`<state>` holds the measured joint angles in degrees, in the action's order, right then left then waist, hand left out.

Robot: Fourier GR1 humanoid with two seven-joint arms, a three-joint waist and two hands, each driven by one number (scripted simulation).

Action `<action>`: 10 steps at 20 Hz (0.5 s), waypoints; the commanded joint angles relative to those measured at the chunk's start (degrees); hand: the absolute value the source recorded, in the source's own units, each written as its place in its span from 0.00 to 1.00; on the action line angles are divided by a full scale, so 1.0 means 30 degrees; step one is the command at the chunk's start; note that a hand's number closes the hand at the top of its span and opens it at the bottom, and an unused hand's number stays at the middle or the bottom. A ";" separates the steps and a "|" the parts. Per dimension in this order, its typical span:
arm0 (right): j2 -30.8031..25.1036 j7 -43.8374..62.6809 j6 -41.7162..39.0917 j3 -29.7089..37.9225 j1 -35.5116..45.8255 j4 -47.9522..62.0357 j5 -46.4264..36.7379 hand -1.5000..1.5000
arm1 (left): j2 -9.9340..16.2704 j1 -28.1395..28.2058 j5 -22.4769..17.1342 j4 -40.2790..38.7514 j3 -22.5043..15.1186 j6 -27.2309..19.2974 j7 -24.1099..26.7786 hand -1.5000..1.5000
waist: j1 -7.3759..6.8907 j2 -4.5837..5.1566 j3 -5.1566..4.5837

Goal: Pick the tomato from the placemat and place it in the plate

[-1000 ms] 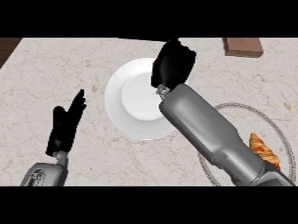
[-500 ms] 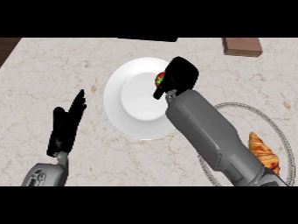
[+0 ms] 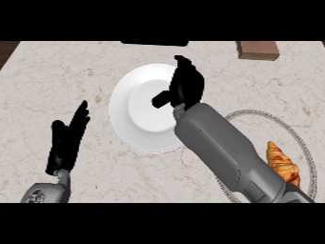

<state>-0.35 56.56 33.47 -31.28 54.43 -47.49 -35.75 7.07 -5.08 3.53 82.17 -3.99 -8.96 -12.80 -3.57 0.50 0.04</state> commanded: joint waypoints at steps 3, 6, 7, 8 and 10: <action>0.0112 -0.0376 0.7579 -0.0048 -0.1410 -0.3263 0.0166 0.00 | -0.0230 0.0430 0.0250 0.0304 -0.0241 -0.0285 -0.0135 0.50 | 0.0393 -0.0194 0.0028; 0.0112 -0.1423 0.9374 -0.0336 -0.2997 -0.4659 0.0588 0.00 | -0.0299 -0.0010 0.0161 0.0877 0.0039 -0.0648 -0.0993 0.50 | 0.0744 -0.0194 0.0023; 0.0112 -0.2659 0.9635 -0.0024 -0.3555 -0.4681 0.1012 0.00 | 0.0288 -0.0022 -0.0216 0.0557 0.0630 -0.0143 -0.0478 0.50 | 0.0817 -0.0112 0.0011; 0.0112 -0.2248 0.9809 -0.0248 -0.3193 -0.4899 0.1315 0.00 | 0.0451 0.0299 -0.0375 0.0600 0.0658 0.0190 -0.0347 0.50 | 0.0736 -0.0126 -0.0001; 0.0112 -0.3089 1.0741 -0.1674 -0.4694 -0.5378 0.2109 0.00 | 0.0403 0.0367 -0.0275 0.0624 0.0728 0.0032 -0.0515 0.50 | 0.0750 -0.0123 -0.0004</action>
<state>-0.32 47.74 56.05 -32.48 44.75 -60.31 -32.26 7.54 -4.77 3.27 83.52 -2.72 -9.49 -14.30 -1.54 0.13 0.07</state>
